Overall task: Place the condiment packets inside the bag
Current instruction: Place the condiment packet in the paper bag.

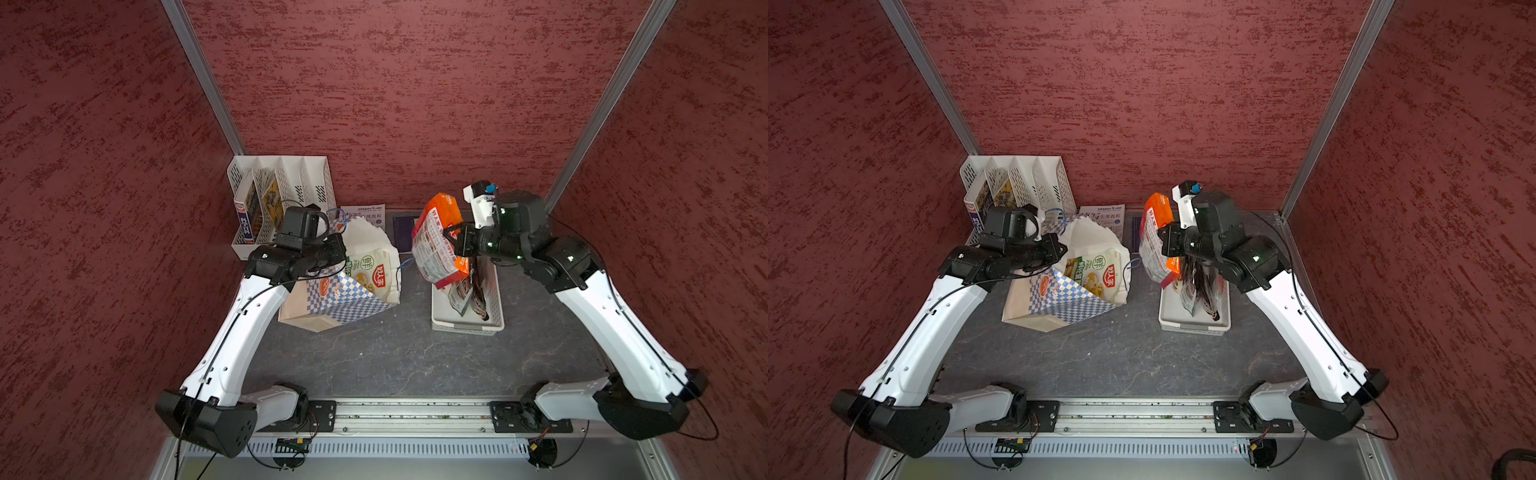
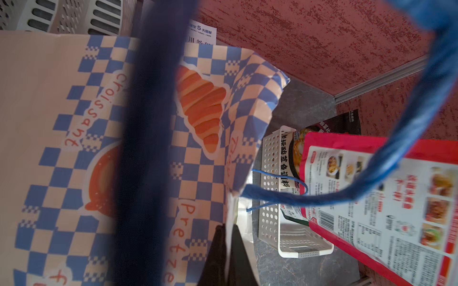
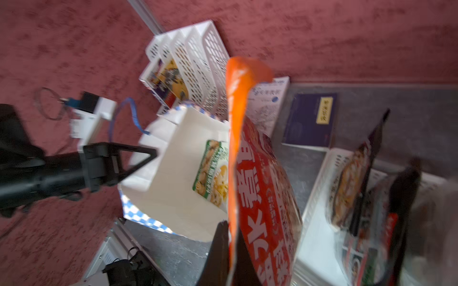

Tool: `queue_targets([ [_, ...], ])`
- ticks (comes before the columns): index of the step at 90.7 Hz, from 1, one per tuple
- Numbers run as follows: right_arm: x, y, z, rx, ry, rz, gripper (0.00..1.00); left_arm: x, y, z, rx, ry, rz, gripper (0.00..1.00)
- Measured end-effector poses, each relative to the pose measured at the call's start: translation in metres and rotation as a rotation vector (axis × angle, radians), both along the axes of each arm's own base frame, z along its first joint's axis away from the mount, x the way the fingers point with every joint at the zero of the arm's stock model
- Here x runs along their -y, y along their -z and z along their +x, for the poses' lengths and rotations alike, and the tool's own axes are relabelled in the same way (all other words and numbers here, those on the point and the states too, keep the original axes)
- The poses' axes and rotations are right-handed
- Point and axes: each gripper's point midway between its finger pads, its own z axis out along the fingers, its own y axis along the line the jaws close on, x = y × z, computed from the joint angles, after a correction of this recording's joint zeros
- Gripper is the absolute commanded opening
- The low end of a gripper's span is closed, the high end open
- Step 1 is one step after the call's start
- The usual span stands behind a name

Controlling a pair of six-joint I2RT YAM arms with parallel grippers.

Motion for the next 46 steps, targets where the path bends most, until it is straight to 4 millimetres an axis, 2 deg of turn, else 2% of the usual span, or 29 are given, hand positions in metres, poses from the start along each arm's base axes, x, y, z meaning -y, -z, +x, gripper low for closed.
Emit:
queue_targets([
  [10,-0.025,-0.054,-0.008,0.117,-0.083,0.067,0.00,0.004,0.006,0.000,-0.012,0.007,-0.031,0.00],
  [15,-0.039,-0.072,-0.012,0.153,-0.128,0.092,0.00,0.006,0.006,-0.001,-0.013,0.011,-0.047,0.00],
  [21,-0.060,-0.080,-0.014,0.169,-0.185,0.110,0.00,0.007,0.005,-0.002,-0.007,0.012,-0.061,0.00],
  [27,-0.079,-0.072,-0.013,0.154,-0.233,0.107,0.00,0.006,0.001,-0.004,-0.001,0.007,-0.072,0.00],
  [35,-0.099,-0.043,-0.008,0.094,-0.270,0.074,0.00,0.005,-0.003,-0.007,0.010,0.004,-0.083,0.00],
  [46,-0.109,-0.007,-0.003,0.025,-0.284,0.040,0.00,-0.001,0.003,-0.009,-0.004,-0.023,-0.086,0.00],
])
